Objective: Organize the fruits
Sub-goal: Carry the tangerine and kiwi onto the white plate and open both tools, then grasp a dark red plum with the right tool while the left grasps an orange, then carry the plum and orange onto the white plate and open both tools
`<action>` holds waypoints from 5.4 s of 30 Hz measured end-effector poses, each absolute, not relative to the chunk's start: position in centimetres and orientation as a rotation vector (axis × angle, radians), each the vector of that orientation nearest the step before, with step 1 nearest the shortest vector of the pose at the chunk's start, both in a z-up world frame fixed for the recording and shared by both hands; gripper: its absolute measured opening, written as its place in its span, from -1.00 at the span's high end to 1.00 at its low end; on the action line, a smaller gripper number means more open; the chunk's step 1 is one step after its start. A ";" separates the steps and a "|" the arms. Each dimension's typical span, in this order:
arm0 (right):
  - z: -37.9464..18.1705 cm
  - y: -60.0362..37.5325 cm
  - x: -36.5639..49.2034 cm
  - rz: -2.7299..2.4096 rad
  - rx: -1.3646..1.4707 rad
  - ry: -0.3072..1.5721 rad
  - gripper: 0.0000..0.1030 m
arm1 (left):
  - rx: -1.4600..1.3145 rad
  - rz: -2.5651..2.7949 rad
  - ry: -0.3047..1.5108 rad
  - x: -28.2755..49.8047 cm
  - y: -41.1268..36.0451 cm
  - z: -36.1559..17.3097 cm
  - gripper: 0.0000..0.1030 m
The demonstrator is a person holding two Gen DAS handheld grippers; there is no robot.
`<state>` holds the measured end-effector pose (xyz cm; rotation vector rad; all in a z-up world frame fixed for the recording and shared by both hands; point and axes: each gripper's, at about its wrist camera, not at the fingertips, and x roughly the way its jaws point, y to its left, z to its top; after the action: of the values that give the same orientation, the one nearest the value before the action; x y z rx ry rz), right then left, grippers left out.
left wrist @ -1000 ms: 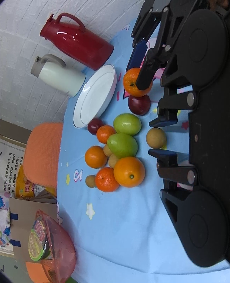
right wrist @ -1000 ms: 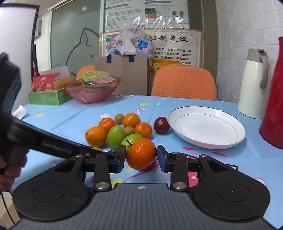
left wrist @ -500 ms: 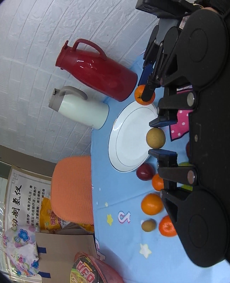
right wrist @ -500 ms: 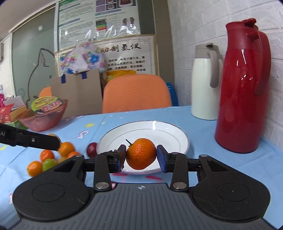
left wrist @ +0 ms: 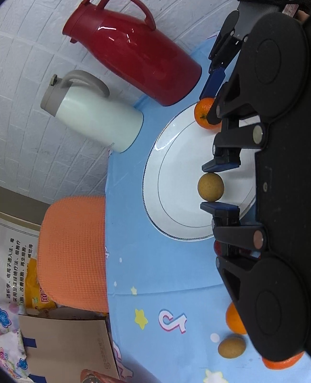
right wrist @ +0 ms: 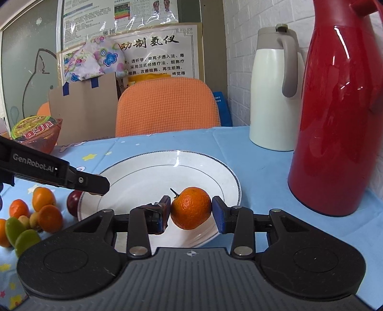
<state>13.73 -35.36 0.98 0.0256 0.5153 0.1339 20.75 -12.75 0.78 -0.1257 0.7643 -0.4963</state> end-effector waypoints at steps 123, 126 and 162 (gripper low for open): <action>0.1 -23.7 4.4 0.331 -0.037 0.597 -0.27 | -0.215 -0.339 0.651 7.4 2.0 -0.5 -0.71; 1.1 -24.4 4.3 0.319 -0.030 0.563 -0.27 | -0.208 -0.373 0.606 6.8 1.6 1.5 -0.71; 0.4 -33.1 12.2 0.135 -0.001 0.536 -0.27 | -0.114 -0.564 0.761 19.4 -12.4 -0.2 -0.72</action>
<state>12.17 -33.06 0.44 -0.0007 0.5365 0.1350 19.37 -12.43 -0.24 -0.1142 0.7607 -0.5642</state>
